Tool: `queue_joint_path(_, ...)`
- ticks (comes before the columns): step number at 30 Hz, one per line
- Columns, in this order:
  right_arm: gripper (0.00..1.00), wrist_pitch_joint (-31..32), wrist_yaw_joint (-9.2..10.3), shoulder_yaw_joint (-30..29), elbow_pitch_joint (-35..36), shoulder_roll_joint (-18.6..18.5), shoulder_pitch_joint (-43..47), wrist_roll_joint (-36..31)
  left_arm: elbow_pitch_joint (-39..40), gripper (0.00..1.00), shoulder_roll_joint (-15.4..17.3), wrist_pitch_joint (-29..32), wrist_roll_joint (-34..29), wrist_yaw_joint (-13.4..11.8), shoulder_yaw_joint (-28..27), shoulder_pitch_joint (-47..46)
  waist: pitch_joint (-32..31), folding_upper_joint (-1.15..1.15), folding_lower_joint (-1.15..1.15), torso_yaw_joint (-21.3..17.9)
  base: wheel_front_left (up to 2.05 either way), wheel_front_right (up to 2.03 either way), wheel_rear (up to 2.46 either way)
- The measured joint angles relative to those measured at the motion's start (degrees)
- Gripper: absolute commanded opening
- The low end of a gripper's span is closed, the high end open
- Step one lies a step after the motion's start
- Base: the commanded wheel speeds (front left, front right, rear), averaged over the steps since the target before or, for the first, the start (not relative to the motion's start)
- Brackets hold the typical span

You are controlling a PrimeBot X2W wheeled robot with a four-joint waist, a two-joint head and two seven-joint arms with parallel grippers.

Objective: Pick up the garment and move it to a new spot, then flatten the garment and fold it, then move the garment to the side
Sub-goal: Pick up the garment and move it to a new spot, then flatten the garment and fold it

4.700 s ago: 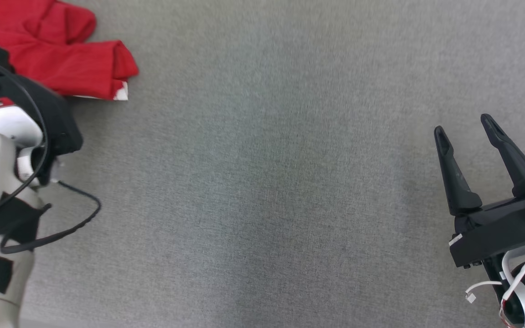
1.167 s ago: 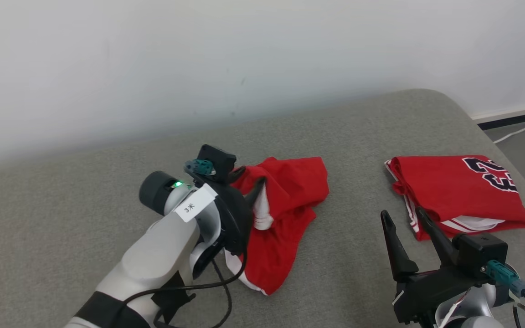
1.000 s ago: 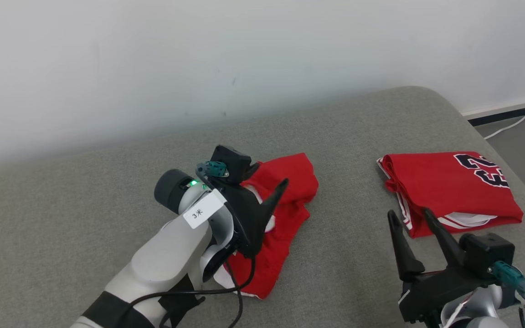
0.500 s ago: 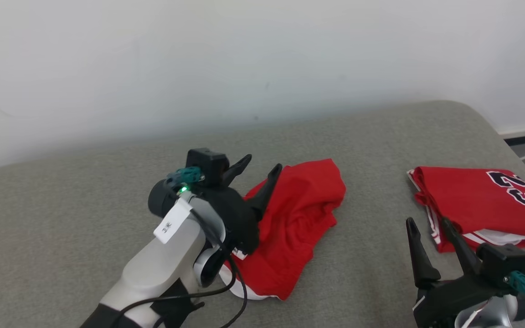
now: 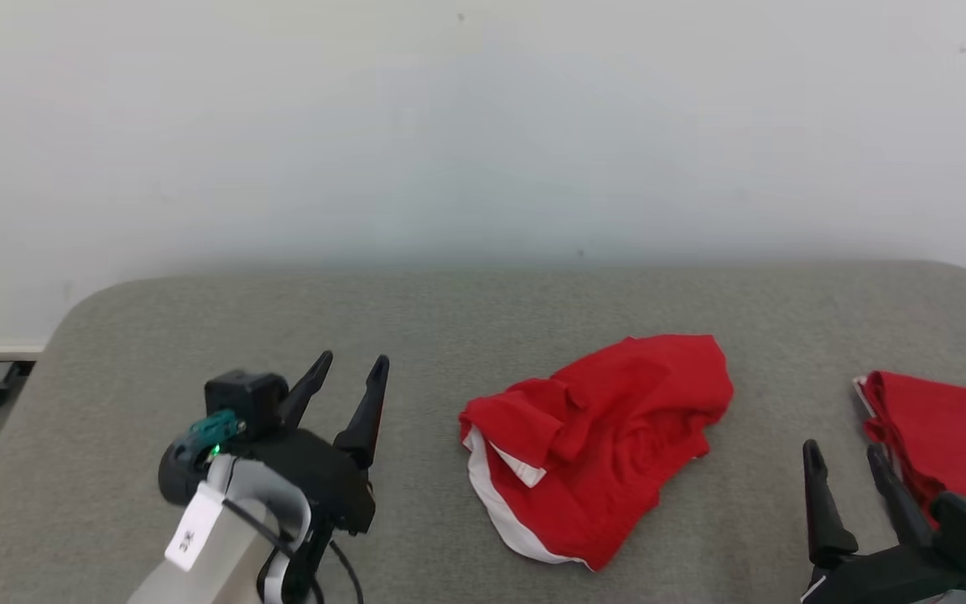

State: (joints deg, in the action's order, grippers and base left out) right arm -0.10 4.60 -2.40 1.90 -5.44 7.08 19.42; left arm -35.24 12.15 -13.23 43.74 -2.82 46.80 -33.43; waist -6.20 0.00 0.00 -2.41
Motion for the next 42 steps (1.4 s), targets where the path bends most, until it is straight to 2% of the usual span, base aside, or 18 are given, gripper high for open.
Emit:
queue_joint_path(4, 1.0, -0.48, 0.45, -0.18, 0.24, 0.57, 0.81, 0.18, 5.55, 1.0, 2.42, -0.81, 0.66, -2.44, -2.79, 5.29, -1.25, 0.0, 0.0, 2.29, 0.0, 0.0, 0.0)
queue_joint_path(7, 1.0, -0.51, 0.48, 0.45, 0.27, 0.93, 0.87, 0.16, 9.99, 1.0, 4.48, -0.93, 1.54, -3.34, -5.28, 10.45, -2.3, 0.0, -0.01, 3.32, 0.0, 0.0, 0.0)
queue_joint_path(12, 1.0, -0.6, 0.55, 0.71, 0.32, 1.12, 1.77, 0.16, 14.3, 1.0, 5.39, -0.93, 2.49, -3.78, -6.55, 17.17, -3.2, 0.0, 0.0, 4.05, 0.0, 0.0, 0.0)
queue_joint_path(21, 1.0, -0.94, 1.05, 0.45, 0.26, 1.6, 2.31, 0.18, 19.37, 1.0, 9.12, -0.93, 2.01, -4.31, -9.75, 26.67, -3.34, 0.0, 0.0, 3.43, 0.0, 0.0, 0.0)
queue_joint_path(28, 1.0, -1.24, 1.52, -0.46, 0.27, 1.72, 2.42, 0.19, 19.9, 1.0, 8.88, -0.93, -0.64, -4.31, -15.03, 32.09, -2.99, 0.0, 0.0, 2.78, 0.0, 0.0, 0.0)
queue_joint_path(42, 1.0, -1.45, 1.96, -1.02, 0.27, 1.91, 2.72, 0.24, 23.35, 1.0, 5.81, 0.23, -6.6, -4.31, -20.78, 33.5, -1.95, 0.0, 0.0, 1.99, 0.0, 0.0, 0.0)
